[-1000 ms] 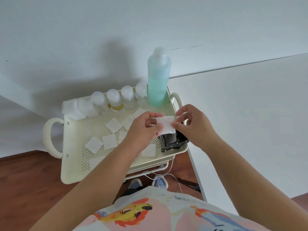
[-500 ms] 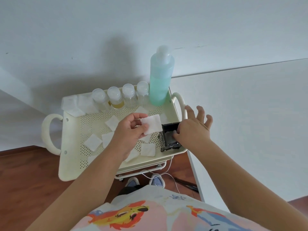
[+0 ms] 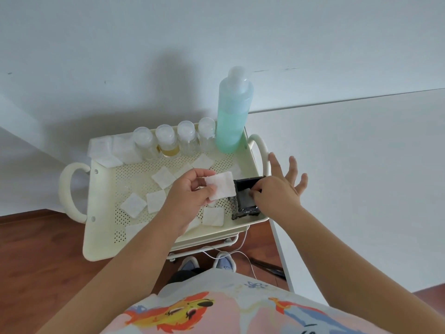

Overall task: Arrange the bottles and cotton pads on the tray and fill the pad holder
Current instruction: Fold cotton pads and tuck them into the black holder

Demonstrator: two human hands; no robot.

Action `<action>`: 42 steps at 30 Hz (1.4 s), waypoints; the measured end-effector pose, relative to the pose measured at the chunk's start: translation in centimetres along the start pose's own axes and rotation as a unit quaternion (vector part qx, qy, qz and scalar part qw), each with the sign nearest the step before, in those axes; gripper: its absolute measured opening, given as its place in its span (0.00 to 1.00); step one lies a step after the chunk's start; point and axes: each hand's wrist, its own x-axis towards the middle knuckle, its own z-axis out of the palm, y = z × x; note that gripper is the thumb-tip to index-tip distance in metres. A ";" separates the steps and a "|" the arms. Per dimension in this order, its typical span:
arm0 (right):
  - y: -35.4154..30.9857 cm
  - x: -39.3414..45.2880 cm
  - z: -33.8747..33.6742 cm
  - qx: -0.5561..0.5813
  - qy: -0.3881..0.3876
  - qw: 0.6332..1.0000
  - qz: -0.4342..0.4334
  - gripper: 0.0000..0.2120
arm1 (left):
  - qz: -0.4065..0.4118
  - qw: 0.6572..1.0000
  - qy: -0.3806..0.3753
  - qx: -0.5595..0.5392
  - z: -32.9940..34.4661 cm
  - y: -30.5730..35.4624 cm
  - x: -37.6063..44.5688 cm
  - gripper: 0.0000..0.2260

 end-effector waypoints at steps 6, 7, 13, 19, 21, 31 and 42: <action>0.2 -0.7 -1.6 -0.060 0.035 0.998 -0.012 0.07 | 0.004 1.000 -0.005 0.021 0.2 0.0 0.0 0.14; 0.4 -1.2 -2.1 -0.042 0.065 0.997 -0.020 0.07 | 0.007 1.000 -0.007 0.026 0.3 0.0 -0.1 0.14; 0.3 -2.8 -5.6 0.348 0.073 0.926 -0.128 0.07 | 0.018 0.999 -0.017 0.032 1.7 1.0 -0.1 0.13; 0.3 -1.8 -4.3 0.428 0.010 0.898 -0.100 0.10 | 0.018 0.999 -0.035 0.024 3.3 1.8 -0.1 0.13; 0.9 -1.5 -3.8 0.406 0.024 0.909 -0.094 0.08 | 0.014 0.999 -0.027 0.019 3.0 1.8 -0.1 0.12; 0.3 -1.1 -0.9 0.096 0.026 0.993 -0.068 0.14 | -0.016 0.998 0.034 0.044 0.3 0.1 -0.1 0.09; -1.1 -0.2 -1.3 -0.121 0.000 0.989 -0.090 0.18 | -0.031 0.998 0.009 0.060 -0.4 -0.9 -0.6 0.07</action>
